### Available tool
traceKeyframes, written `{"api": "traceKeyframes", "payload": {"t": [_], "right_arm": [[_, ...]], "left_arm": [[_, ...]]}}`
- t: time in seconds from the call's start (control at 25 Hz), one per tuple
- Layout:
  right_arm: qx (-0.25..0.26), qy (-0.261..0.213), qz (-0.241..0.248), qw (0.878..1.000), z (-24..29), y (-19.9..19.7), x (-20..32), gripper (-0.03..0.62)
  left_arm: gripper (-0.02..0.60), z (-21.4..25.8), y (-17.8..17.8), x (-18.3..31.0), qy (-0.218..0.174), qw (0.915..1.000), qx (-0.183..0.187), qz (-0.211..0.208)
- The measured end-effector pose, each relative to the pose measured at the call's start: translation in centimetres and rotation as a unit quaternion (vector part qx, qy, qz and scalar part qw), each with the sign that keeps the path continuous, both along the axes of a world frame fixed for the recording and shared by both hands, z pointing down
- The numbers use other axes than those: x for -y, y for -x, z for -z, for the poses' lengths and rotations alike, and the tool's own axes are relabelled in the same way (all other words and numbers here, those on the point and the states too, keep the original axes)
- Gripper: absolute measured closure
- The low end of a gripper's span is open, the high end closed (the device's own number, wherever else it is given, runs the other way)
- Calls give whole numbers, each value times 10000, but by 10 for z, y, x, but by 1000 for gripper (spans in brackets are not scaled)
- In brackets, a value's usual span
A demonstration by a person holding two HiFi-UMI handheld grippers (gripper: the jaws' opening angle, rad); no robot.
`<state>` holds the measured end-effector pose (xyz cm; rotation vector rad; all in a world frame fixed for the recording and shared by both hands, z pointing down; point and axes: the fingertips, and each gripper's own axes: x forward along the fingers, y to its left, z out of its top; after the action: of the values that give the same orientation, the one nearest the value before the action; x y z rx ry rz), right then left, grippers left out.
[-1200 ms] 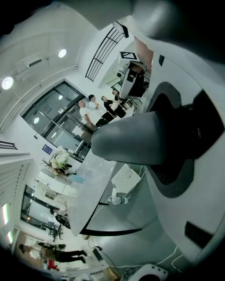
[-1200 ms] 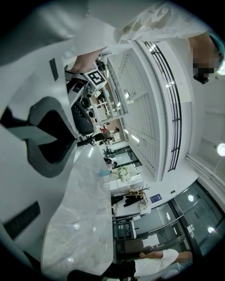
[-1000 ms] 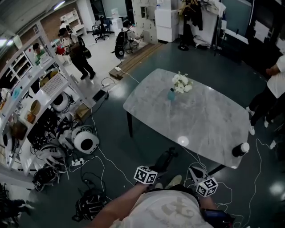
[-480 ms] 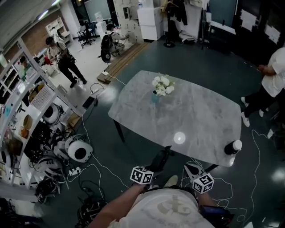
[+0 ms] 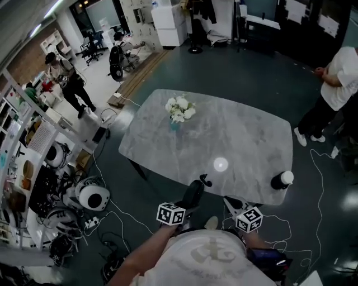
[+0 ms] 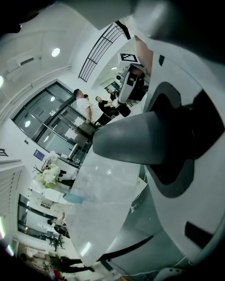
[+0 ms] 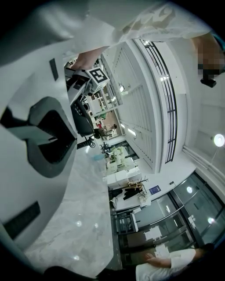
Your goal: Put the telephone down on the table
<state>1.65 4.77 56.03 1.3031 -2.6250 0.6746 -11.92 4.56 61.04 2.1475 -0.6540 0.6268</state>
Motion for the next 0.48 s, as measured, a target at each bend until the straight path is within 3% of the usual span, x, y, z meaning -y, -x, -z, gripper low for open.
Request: {"api": "traceKeyframes", "payload": {"t": [0.48], "right_arm": [[-5,133,-146,9998,-3,-43,20,579]], "left_arm": [[302,6,-29,26,-6,9999,103,129]]}}
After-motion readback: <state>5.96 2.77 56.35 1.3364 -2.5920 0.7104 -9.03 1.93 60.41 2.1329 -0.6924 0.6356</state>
